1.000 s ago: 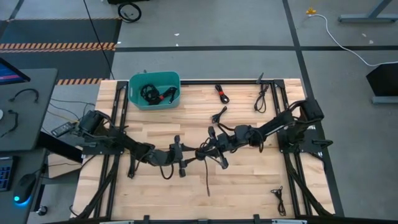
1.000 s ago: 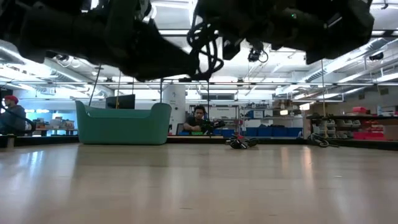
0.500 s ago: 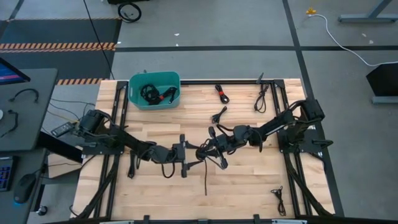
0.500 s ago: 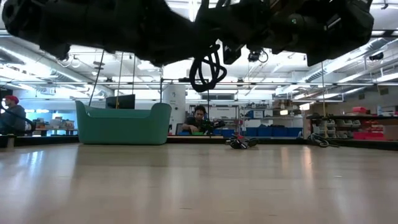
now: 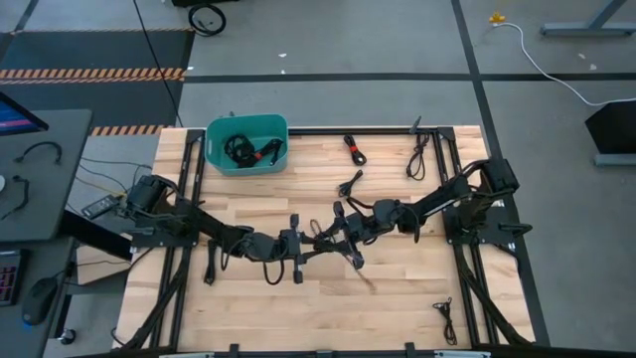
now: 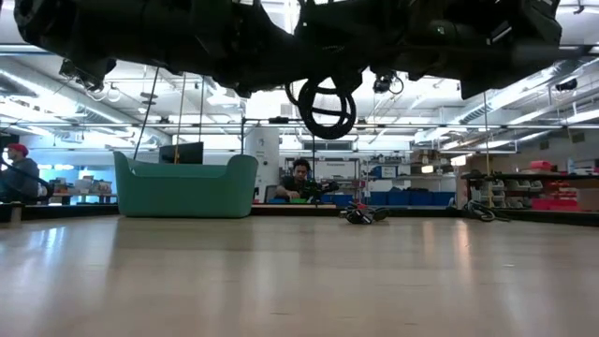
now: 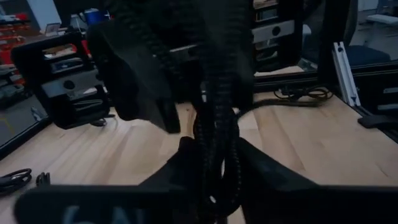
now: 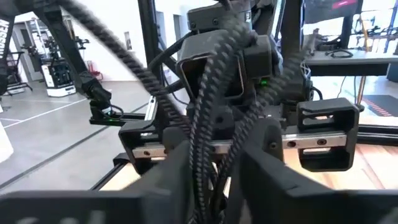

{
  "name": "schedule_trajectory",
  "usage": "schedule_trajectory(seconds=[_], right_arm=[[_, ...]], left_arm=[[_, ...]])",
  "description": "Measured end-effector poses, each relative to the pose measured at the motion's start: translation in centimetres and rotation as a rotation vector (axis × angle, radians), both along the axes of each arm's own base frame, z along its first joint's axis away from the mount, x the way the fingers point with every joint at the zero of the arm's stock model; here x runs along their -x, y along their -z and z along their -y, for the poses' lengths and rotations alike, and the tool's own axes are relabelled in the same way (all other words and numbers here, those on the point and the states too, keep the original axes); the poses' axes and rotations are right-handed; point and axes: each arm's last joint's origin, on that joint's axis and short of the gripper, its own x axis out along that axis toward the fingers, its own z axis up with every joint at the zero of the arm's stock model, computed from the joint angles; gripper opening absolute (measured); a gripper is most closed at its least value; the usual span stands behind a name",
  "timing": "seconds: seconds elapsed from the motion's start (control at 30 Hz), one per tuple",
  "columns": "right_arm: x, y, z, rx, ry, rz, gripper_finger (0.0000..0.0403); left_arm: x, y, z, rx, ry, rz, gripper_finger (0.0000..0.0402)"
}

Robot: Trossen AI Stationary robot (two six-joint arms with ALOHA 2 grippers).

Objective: Pick and place USB-C Cables
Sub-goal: Put the black charger cable into the blue bin

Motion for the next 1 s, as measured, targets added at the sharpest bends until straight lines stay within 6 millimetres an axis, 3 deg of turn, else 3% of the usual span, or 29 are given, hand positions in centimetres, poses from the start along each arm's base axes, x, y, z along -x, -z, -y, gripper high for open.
schedule_trajectory(seconds=[0.07, 0.23, 0.37, 0.5, 0.6, 0.77, 0.87, 1.0], right_arm=[[0.2, -0.5, 0.0, 0.002, 0.001, 0.012, 0.017], [1.4, -3.0, 0.8, 0.075, 0.085, -0.022, 0.0241], [3.2, -4.3, 1.8, 0.131, 0.272, -0.167, 0.0258], [4.2, -3.5, 2.3, 0.178, 0.394, -0.318, 0.0251], [4.7, -1.4, 2.3, 0.147, 0.406, -0.354, 0.024], [5.7, 2.8, 2.0, 0.026, 0.403, -0.311, 0.0224], [6.4, 4.3, 1.8, -0.047, 0.396, -0.265, 0.0218], [6.9, 5.3, 1.4, -0.099, 0.379, -0.233, 0.0215]], left_arm=[[0.2, -0.1, 0.5, 0.009, -0.014, 0.007, 0.0058], [1.6, -0.3, 1.9, -0.01, -0.169, -0.062, 0.0055], [4.1, -2.3, 2.3, 0.004, -0.335, -0.106, 0.0055], [6.8, -5.8, 0.4, 0.017, -0.523, -0.086, 0.0055], [8.6, -8.7, -2.8, 0.048, -0.649, -0.05, 0.0055], [10.8, -12.0, -10.9, 0.103, -0.772, -0.048, 0.0055], [11.7, -11.9, -16.2, 0.174, -0.804, -0.097, 0.0055], [13.0, -9.9, -22.3, 0.342, -0.861, -0.207, 0.0055]])
